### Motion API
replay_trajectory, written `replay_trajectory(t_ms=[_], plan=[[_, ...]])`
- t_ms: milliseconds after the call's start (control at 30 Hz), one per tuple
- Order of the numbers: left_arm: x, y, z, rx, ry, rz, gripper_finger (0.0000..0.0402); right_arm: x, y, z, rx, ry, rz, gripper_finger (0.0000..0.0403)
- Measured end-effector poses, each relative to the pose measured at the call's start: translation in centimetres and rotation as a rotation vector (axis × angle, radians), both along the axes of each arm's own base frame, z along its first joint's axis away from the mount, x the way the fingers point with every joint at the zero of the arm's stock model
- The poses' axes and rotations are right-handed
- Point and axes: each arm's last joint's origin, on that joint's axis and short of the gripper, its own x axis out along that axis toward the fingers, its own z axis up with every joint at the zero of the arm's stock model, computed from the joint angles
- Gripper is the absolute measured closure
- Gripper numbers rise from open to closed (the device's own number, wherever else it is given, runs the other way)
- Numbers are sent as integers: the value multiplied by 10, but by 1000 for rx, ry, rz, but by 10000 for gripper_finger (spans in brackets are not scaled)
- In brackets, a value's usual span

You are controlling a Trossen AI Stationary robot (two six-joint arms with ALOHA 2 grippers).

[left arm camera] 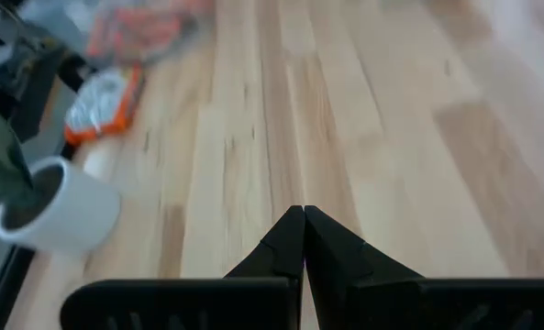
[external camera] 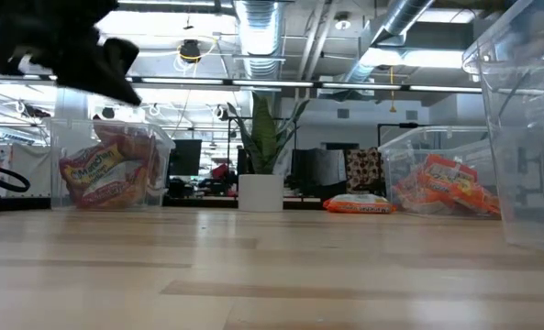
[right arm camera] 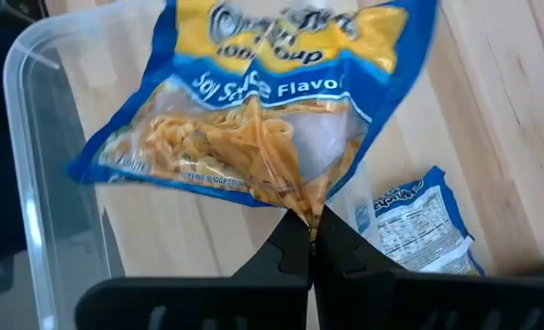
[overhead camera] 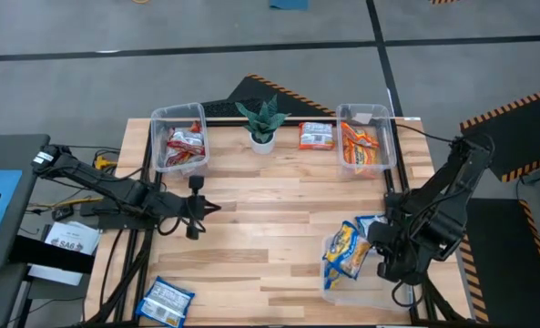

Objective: Sort Maruchan noodles
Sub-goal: Put the blue noodle pack in the bottom right transparent bin

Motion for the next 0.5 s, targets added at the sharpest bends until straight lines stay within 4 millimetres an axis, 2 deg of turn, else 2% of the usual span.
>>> replay_trajectory(t_ms=[267,500], plan=[[-10,4,-15,67,185,0,401,1,-2,0,4,7,-39,390],[-13,5,-18,81,227,0,401,3,-2,0,20,2,-69,390]])
